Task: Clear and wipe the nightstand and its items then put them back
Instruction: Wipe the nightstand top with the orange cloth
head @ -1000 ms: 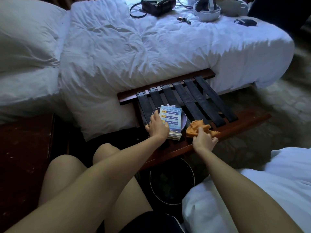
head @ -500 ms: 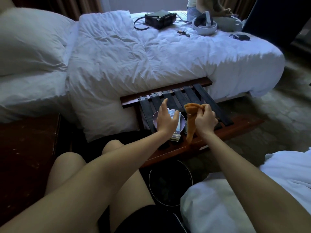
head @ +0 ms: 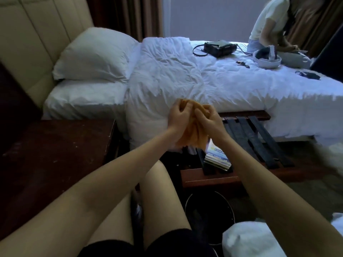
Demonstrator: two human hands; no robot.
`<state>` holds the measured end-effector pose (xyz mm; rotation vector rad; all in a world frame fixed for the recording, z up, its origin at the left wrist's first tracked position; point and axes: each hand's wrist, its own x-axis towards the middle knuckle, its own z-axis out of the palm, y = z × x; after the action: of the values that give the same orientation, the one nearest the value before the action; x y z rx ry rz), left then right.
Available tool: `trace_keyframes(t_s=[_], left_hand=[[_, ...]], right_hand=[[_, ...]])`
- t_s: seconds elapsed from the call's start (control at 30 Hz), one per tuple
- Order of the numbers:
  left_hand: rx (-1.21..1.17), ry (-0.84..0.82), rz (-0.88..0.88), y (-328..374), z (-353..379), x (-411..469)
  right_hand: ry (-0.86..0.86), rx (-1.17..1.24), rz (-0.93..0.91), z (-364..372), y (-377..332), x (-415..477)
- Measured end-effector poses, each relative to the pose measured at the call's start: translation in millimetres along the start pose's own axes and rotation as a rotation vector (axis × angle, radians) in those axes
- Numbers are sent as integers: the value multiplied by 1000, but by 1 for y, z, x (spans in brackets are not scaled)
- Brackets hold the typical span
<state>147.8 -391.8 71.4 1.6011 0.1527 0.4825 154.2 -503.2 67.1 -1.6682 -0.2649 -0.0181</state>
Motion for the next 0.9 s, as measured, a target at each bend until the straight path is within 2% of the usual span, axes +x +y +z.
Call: trace_keyframes(t_s=[0.27,0.43,0.53,0.6,0.67,0.8,0.87,0.9], left_hand=[[154,273,39,6,-174,-6],[305,379,-7,3,-276,-32],[378,460,-47,7,-340,-48],[468,457,-86,10,-381,-62],[612,386,-171,11,-415,-81],[881,208,-363,9,-454,-121],[892,266,-268,15,-457,-137],[755,288,-192,20,-454,-145]], right_hand=[[-508,-111,-10,136,-21,0],[-900,-196,106,207,-22,-11],[-1110,-243,92,244,-21,-20],[-1109,-170,82,267,-25,-28],[-1137,-77,39,290,-34,-35],[-1406,55,-83,331,-66,-58],[-1520,95,-123,348,-81,-73],[-1551,106,-147,356,-86,-80]])
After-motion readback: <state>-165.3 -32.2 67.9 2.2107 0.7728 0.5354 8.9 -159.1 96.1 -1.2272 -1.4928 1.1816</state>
